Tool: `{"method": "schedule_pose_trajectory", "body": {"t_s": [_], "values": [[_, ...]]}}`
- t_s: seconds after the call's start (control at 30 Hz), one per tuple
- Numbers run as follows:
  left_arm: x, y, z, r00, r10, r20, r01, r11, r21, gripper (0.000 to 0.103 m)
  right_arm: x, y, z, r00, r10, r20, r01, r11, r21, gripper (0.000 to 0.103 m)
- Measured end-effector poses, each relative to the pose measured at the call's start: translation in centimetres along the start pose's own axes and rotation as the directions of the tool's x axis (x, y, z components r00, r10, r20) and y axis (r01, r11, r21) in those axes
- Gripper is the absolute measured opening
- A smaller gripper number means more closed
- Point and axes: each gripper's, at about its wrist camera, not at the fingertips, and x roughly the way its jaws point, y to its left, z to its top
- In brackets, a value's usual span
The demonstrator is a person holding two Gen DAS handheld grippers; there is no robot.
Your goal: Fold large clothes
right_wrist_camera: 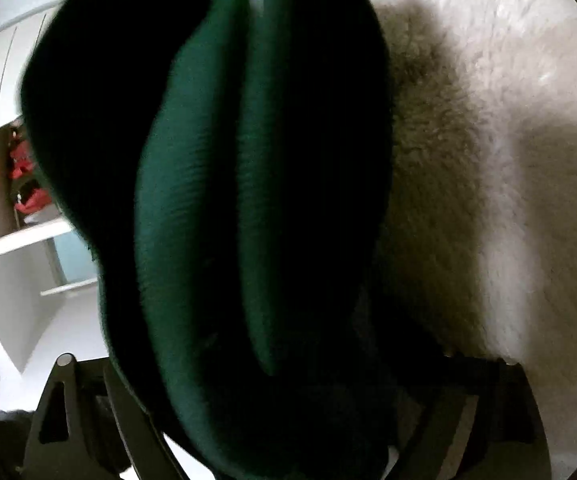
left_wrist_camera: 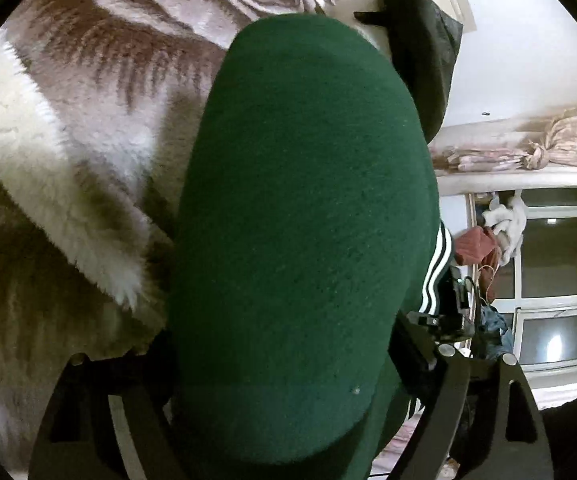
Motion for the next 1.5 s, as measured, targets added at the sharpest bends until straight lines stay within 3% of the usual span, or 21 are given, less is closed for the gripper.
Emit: {"method": "schedule_pose_trajectory", "body": {"t_s": [0.07, 0.1, 0.13, 0.23, 0.47, 0.7, 0.83, 0.97, 1.07, 1.1, 1.23, 1.27, 1.37, 1.5], "values": [[-0.3, -0.9, 0.0, 0.999, 0.008, 0.031, -0.009, 1.0, 0.024, 0.08, 1.2, 0.6, 0.3, 1.0, 0.026, 0.001, -0.026, 1.0, 0.005, 0.091], [-0.4, -1.5, 0.0, 0.999, 0.014, 0.044, -0.015, 0.999, 0.039, 0.075, 1.5, 0.9, 0.3, 0.999, 0.047, 0.003, -0.047, 0.999, 0.012, 0.065], [-0.7, -2.2, 0.0, 0.998, 0.017, 0.056, -0.02, 0.998, 0.054, 0.068, 2.0, 1.3, 0.2, 0.996, 0.084, 0.008, -0.084, 0.996, 0.038, 0.057], [-1.6, -3.6, 1.4, 0.998, 0.01, 0.067, -0.016, 0.997, 0.082, 0.059, 2.2, 3.2, -0.7, 0.994, 0.09, 0.056, -0.093, 0.994, 0.056, 0.044], [-5.7, -7.8, 4.4, 0.998, -0.048, 0.044, 0.039, 0.983, 0.181, 0.059, 0.6, 10.3, -3.4, 0.967, 0.153, 0.205, -0.166, 0.985, 0.051, 0.04], [-8.2, -17.1, 11.9, 0.994, -0.106, -0.011, 0.105, 0.956, 0.275, 0.059, -5.7, 19.5, -3.8, 0.936, 0.12, 0.33, -0.129, 0.992, 0.005, 0.04], [-8.0, -22.1, 18.6, 0.989, -0.145, -0.012, 0.142, 0.942, 0.306, 0.059, -8.9, 26.0, 1.0, 0.918, 0.097, 0.384, -0.089, 0.995, -0.04, 0.04], [-6.0, -24.8, 26.1, 0.986, -0.165, 0.002, 0.156, 0.936, 0.315, 0.059, -14.5, 28.6, 9.5, 0.911, 0.083, 0.405, -0.057, 0.995, -0.078, 0.04], [-2.6, -25.2, 31.7, 0.987, -0.162, 0.0, 0.154, 0.939, 0.308, 0.059, -17.6, 27.8, 14.4, 0.915, 0.075, 0.397, -0.044, 0.995, -0.086, 0.04], [-1.4, -24.8, 33.0, 0.988, -0.157, -0.007, 0.151, 0.941, 0.303, 0.059, -21.3, 24.8, 16.0, 0.915, 0.074, 0.396, -0.046, 0.996, -0.079, 0.04], [5.8, -20.3, 38.3, 0.993, -0.102, -0.068, 0.115, 0.963, 0.242, 0.06, -20.5, 18.7, 25.5, 0.935, 0.031, 0.354, -0.032, 0.999, -0.001, 0.04], [8.2, -18.2, 39.5, 0.994, -0.075, -0.083, 0.092, 0.97, 0.227, 0.06, -21.8, 17.1, 27.4, 0.938, 0.007, 0.346, -0.018, 0.999, 0.027, 0.04], [11.8, -14.2, 41.4, 0.989, -0.101, -0.112, 0.12, 0.977, 0.174, 0.068, -19.1, 12.5, 30.5, 0.934, 0.023, 0.356, -0.056, 0.995, 0.083, 0.041], [13.2, -13.0, 42.0, 0.982, -0.144, -0.125, 0.165, 0.971, 0.173, 0.075, -17.3, 10.0, 31.4, 0.917, 0.09, 0.388, -0.128, 0.989, 0.074, 0.041]]}}
